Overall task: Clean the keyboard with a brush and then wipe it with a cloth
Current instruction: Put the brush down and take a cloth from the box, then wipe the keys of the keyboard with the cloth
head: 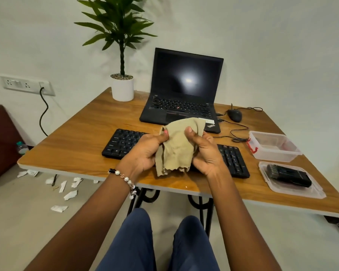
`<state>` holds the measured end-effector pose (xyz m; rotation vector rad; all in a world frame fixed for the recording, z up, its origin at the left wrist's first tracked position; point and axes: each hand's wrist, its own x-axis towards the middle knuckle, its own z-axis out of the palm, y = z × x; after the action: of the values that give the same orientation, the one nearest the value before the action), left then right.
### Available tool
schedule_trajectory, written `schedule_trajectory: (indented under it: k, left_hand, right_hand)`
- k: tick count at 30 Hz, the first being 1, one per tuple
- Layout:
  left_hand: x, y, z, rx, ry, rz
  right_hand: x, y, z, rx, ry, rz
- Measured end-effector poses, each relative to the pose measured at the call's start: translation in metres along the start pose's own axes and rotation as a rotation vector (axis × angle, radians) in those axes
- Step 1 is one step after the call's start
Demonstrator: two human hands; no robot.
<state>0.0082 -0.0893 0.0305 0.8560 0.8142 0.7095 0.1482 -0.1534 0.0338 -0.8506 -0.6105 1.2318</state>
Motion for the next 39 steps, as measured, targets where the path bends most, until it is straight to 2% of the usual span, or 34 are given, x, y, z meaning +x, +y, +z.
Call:
schedule_trajectory:
  k: [3,6,7,9,11,16,18,21,26,29,32,35,39]
  left_hand:
    - [0.0,-0.001,-0.009,0.264,0.138,0.128]
    - [0.001,0.008,-0.025,0.45,0.321,0.466]
    - [-0.002,0.014,-0.028,0.533,0.313,0.573]
    - [-0.005,0.023,-0.033,0.611,0.179,0.673]
    - [-0.004,0.025,-0.033,0.54,0.088,0.668]
    - [-0.007,0.018,-0.029,0.365,0.098,0.582]
    - [-0.006,0.019,-0.034,0.484,0.116,0.568]
    - [-0.004,0.033,-0.055,0.831,0.199,0.544]
    - [-0.003,0.055,-0.111,0.855,0.347,0.432]
    - [0.007,0.054,-0.145,0.933,0.378,0.432]
    - [0.016,0.049,-0.161,0.948,0.158,0.296]
    - [0.023,0.044,-0.165,1.062,-0.037,0.244]
    - [0.036,0.044,-0.17,1.301,-0.064,0.187]
  right_hand:
    - [0.008,0.009,0.011,-0.001,0.009,-0.017]
    - [0.017,0.009,0.02,-0.186,0.082,-0.072]
    - [0.02,0.008,0.023,-0.238,0.086,-0.087]
    - [0.023,0.007,0.031,-0.267,0.04,-0.089]
    - [0.026,0.007,0.039,-0.238,-0.011,-0.095]
    - [0.035,0.025,0.049,-0.126,-0.004,-0.154]
    - [0.036,0.033,0.05,-0.077,-0.049,-0.097]
    - [0.039,0.042,0.054,-0.142,-0.083,-0.083]
    - [0.058,0.043,0.067,-0.342,0.026,-0.053]
    - [0.077,0.043,0.069,-0.645,0.119,-0.132]
    - [0.096,0.045,0.074,-1.065,0.23,-0.391]
    - [0.112,0.055,0.084,-1.305,0.18,-0.487]
    - [0.125,0.081,0.093,-1.581,-0.012,-0.382]
